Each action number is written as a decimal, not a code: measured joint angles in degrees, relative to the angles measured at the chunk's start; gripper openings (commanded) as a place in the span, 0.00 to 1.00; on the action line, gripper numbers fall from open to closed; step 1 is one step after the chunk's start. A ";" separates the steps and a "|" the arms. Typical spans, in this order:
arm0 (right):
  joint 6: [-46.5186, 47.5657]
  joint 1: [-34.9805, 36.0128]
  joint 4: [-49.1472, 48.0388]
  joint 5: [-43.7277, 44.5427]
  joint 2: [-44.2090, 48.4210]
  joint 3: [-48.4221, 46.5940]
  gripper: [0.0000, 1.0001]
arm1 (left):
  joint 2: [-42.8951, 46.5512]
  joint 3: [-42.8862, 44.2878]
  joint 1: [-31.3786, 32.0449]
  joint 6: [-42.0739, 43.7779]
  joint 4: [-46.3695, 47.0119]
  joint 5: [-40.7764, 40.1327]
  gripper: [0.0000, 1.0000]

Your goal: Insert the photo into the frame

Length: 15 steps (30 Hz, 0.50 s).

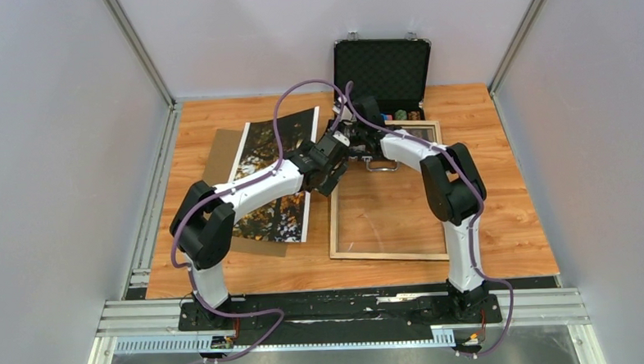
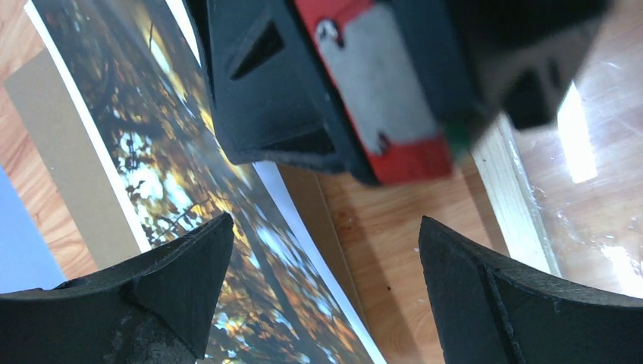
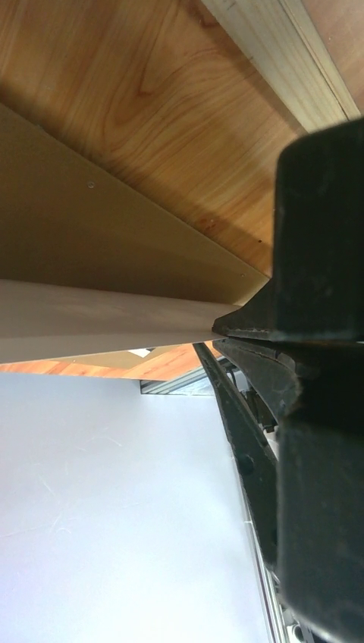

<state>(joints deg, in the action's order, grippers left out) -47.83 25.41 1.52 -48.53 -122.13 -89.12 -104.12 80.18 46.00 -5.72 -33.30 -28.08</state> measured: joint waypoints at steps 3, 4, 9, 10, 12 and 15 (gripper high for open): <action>-0.11 0.00 -0.35 0.00 0.66 0.83 0.00 | -0.76 0.00 0.15 0.79 0.31 -1.36 0.92; -0.13 0.00 -0.55 0.00 0.83 1.11 0.00 | -0.83 -0.02 0.15 1.16 0.48 -1.90 0.89; -0.13 0.00 -1.18 0.02 1.79 2.78 0.00 | -0.83 -0.76 0.22 2.62 2.58 -3.26 0.79; -0.11 0.00 -1.29 0.11 2.12 3.19 0.00 | -0.79 -1.29 0.24 2.93 2.93 -3.37 0.75; -0.11 0.00 -1.36 0.35 2.58 3.98 0.00 | -0.52 -1.99 0.39 3.45 3.87 -3.45 0.71; -0.09 0.00 -1.36 0.50 3.41 4.81 0.00 | 0.37 -3.06 0.48 3.98 4.72 -3.34 0.65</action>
<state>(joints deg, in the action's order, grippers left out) -47.92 25.41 0.16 -48.03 -118.72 -84.31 -103.74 77.12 46.48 -1.74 -28.58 -31.42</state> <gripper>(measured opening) 0.003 0.706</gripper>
